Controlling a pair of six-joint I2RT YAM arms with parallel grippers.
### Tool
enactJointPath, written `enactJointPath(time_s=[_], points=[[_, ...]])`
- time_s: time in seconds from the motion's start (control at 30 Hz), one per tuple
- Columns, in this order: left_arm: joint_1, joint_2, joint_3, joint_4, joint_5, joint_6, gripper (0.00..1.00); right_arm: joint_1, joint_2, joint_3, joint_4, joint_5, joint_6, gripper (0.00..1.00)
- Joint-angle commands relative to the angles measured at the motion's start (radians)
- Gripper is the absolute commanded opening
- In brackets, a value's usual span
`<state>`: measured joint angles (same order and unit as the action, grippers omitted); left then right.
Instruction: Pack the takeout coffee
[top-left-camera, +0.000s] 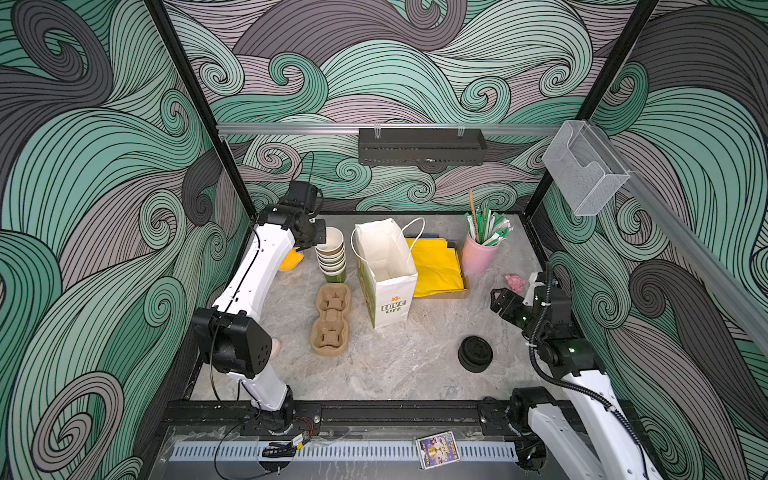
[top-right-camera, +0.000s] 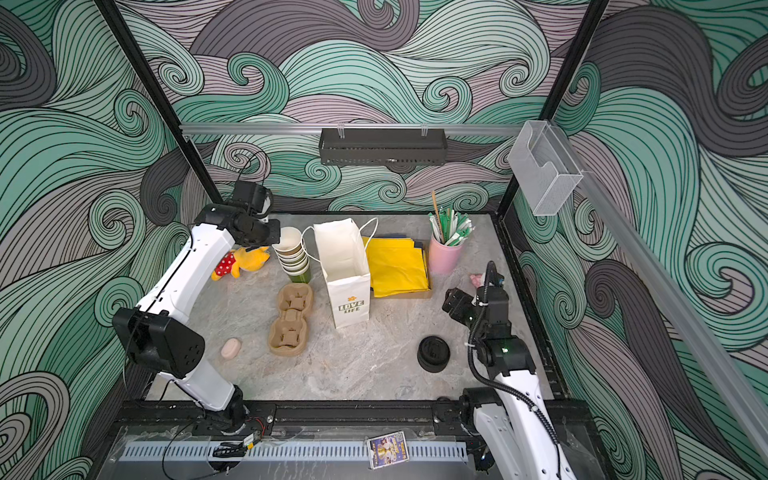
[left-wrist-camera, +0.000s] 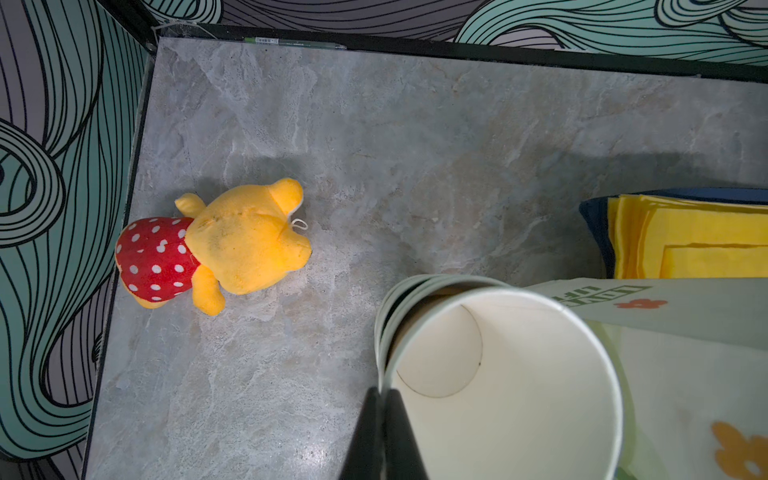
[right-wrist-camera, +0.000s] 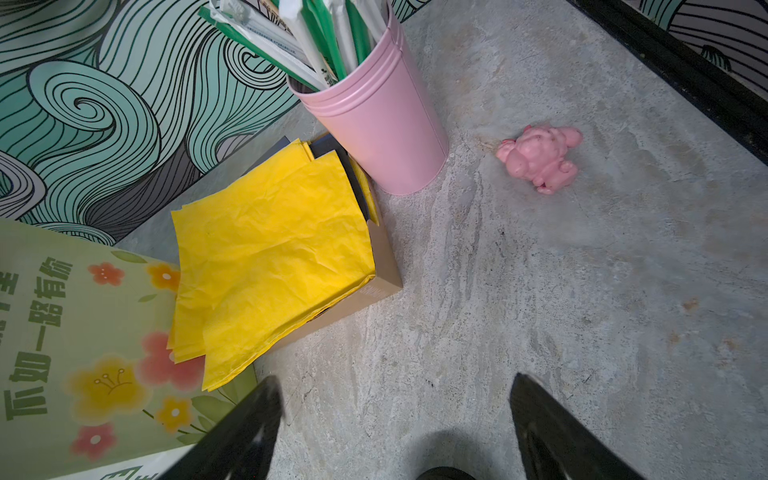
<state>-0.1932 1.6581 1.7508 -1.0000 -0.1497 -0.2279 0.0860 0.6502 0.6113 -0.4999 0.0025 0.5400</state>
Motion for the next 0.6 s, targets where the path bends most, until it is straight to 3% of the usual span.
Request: enactJointPath(time_s=[0.0, 0.57], points=[[-0.012, -0.058, 0.018, 0.025, -0.014, -0.019, 0.0, 0.006, -0.015, 0.033, -0.027, 0.02, 0.017, 0.86], [-0.017, -0.135, 0.041, 0.043, 0.003, -0.039, 0.0, 0.006, -0.031, 0.042, -0.041, 0.022, 0.013, 0.86]])
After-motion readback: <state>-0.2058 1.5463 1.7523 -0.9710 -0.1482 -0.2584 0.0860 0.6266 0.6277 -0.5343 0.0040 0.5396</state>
